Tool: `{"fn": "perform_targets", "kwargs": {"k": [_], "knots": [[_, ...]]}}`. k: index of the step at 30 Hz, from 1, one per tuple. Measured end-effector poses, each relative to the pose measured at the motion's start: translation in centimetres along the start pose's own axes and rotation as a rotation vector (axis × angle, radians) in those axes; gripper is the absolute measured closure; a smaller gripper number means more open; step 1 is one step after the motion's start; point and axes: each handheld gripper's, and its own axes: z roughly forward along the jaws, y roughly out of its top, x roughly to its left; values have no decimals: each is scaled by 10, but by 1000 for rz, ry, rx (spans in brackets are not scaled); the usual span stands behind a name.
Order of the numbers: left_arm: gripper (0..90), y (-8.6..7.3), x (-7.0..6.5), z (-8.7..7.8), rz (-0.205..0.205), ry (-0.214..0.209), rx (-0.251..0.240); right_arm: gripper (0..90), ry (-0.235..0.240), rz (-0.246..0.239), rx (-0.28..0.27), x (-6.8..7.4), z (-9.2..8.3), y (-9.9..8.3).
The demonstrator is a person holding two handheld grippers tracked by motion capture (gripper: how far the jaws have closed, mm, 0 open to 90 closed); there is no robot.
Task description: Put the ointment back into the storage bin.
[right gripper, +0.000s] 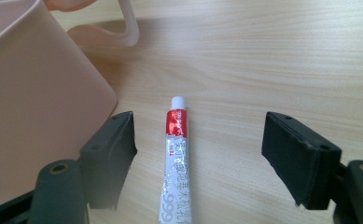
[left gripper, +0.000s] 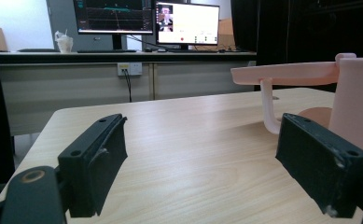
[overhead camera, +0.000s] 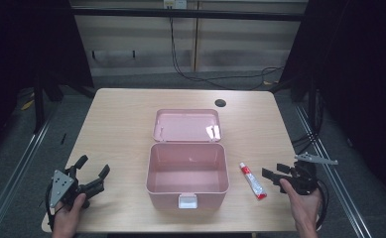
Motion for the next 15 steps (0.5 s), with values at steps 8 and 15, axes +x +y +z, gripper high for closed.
{"fn": "perform_targets", "kwargs": {"k": [8, 15], "knots": [[158, 0, 0, 0, 0, 1, -1, 388, -32, -61, 59, 10, 0, 6], [158, 0, 0, 0, -1, 2, 0, 444, -39, -94, 119, 17, -1, 20]]}}
